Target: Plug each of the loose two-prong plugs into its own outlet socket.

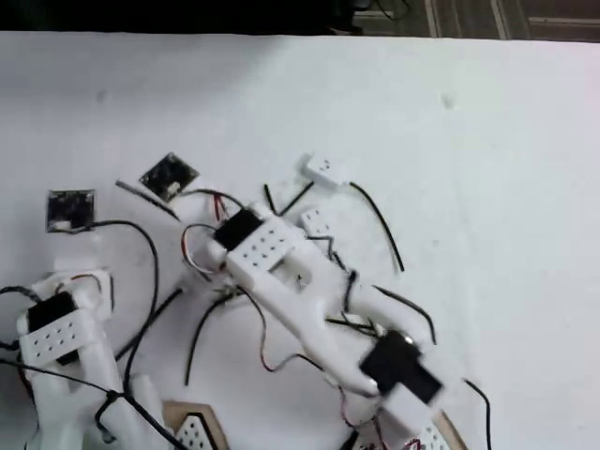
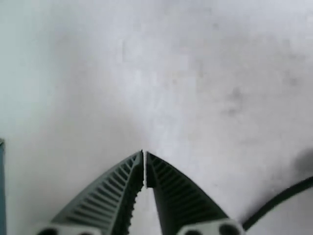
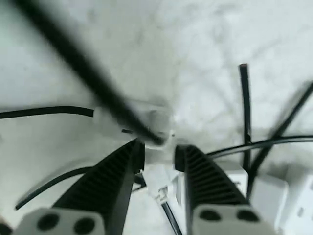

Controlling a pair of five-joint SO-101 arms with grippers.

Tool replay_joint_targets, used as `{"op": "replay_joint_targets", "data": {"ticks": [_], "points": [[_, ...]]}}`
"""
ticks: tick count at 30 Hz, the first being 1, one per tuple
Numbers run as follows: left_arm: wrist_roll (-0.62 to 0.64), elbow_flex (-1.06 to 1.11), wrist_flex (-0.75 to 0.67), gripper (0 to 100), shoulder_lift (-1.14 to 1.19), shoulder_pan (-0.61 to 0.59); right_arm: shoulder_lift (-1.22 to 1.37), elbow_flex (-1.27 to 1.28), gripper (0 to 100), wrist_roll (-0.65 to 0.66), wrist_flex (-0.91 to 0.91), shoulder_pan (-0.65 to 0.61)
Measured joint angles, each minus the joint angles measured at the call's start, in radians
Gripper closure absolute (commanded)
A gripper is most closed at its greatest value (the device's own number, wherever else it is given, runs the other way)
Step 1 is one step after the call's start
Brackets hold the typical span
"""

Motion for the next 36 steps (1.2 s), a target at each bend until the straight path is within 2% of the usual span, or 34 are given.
{"op": "replay_joint_targets", "data": {"ticks": [3, 9, 14, 22, 28, 36], "points": [[0.0, 0.0, 0.014, 80, 0.0, 0.058, -0.12, 0.0, 85.7, 0.0, 0.077, 0.002], [0.0, -0.015, 0.023, 79, 0.0, 0.164, -0.311, 0.0, 85.7, 0.034, 0.23, 0.011], [-0.035, -0.032, 0.023, 72, 0.0, 0.29, -0.416, 0.031, 85.8, 0.061, 0.321, 0.132], [-0.196, -0.054, 0.066, 74, 0.0, 0.431, -0.543, 0.255, 85.8, 0.132, 0.302, 0.315], [-0.226, -0.117, 0.117, 74, 0.02, 0.486, -0.606, 0.413, 85.8, 0.132, 0.186, 0.374], [-0.235, -0.338, 0.167, 74, 0.394, 0.532, -0.611, 0.437, 85.8, 0.132, 0.152, 0.4]]}}
